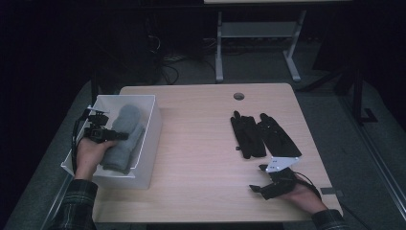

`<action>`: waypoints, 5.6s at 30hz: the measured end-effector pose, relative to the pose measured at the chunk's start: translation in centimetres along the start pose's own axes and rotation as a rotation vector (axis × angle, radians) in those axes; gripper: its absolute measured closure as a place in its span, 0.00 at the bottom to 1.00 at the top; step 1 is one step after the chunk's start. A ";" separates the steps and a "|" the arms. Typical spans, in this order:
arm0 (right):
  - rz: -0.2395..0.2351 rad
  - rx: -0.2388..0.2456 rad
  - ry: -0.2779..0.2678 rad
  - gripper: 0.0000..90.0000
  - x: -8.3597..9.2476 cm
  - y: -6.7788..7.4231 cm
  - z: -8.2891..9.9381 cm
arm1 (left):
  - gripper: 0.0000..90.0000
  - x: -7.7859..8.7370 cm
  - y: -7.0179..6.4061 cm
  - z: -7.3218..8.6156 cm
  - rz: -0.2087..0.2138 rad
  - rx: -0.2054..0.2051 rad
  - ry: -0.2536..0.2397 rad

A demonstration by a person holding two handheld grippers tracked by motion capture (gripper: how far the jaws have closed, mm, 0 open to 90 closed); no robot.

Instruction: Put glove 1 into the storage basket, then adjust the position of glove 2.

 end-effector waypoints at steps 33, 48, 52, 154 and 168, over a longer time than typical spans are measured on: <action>0.001 0.000 -0.001 0.17 0.0 0.0 0.0 | 0.21 3.1 -1.2 -2.2 -0.145 -0.094 -0.098; 0.001 0.000 -0.001 0.17 0.0 0.0 0.0 | 0.20 5.3 -9.5 -3.6 -0.052 -0.287 -0.172; 0.001 0.000 -0.001 0.17 0.0 0.0 0.0 | 0.20 4.6 -11.9 -3.9 -0.037 -0.334 -0.179; 0.045 -0.147 0.043 1.00 -2.2 -8.3 -6.6 | 0.14 -12.6 -18.8 7.4 0.043 -0.698 -0.136; -0.085 -0.011 0.064 1.00 -2.5 -4.6 -7.0 | 0.14 -12.7 -18.8 7.4 0.045 -0.696 -0.138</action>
Point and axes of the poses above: each handheld gripper's, and its own axes: x roughly backward along the jaws, z roughly out of its underside, y roughly to its left, the point moved 4 cm from there along -x, roughly forward along the jaws, and after that the axes turned 13 degrees about y, right-handed, at the moved point
